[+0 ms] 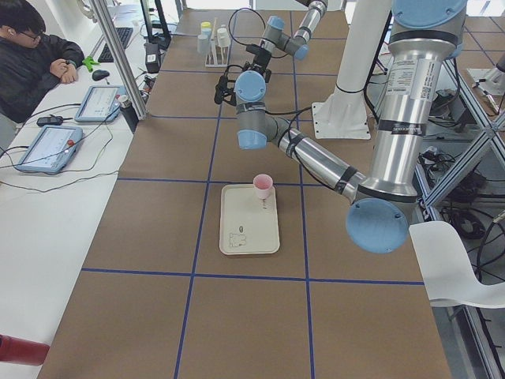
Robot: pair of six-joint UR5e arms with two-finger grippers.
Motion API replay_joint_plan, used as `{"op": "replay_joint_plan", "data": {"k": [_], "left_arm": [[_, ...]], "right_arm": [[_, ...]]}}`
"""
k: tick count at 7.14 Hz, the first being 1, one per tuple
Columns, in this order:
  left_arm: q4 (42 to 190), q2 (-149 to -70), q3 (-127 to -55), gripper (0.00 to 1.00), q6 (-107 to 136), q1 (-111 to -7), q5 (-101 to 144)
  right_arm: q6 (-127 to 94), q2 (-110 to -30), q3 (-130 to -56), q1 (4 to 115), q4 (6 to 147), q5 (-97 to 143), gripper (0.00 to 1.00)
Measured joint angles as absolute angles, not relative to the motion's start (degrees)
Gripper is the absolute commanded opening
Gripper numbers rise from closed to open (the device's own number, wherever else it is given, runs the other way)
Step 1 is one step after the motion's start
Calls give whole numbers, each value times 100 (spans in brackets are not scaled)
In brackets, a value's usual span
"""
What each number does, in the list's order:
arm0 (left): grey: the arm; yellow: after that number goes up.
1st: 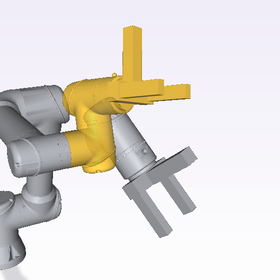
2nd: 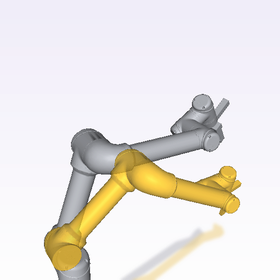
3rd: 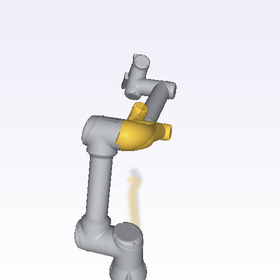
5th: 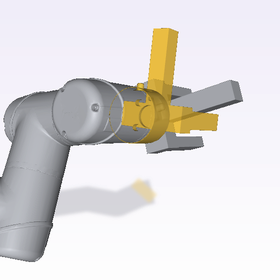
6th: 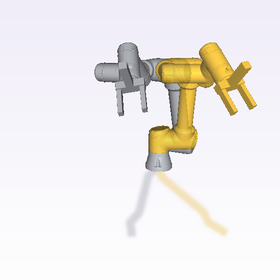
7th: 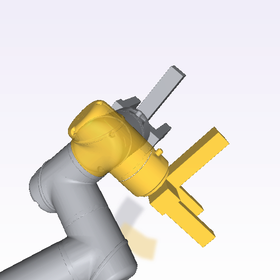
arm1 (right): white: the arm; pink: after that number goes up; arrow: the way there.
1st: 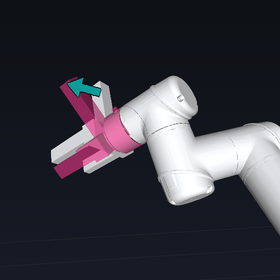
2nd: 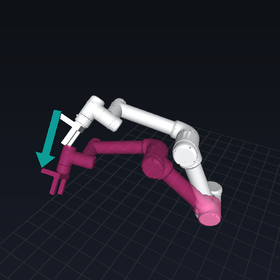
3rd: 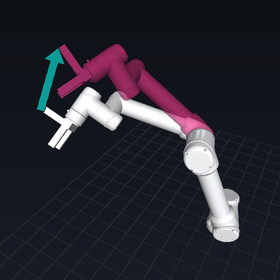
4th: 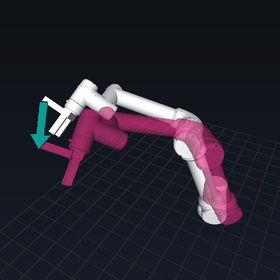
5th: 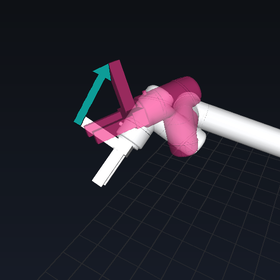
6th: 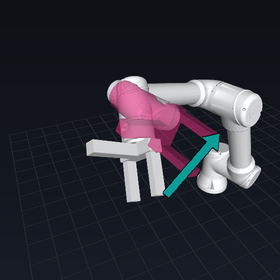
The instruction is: Transfer IKEA cup to right arm and place on rack
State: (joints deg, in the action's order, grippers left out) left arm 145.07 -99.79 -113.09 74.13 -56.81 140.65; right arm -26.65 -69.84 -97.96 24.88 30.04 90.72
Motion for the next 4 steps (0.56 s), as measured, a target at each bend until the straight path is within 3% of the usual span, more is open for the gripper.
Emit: {"op": "replay_joint_plan", "data": {"k": [4], "left_arm": [[14596,-10922,-11072,0,8723,-3933,12210]], "right_arm": [[-2642,-6926,-9588,1841,1566,8176,98]]}}
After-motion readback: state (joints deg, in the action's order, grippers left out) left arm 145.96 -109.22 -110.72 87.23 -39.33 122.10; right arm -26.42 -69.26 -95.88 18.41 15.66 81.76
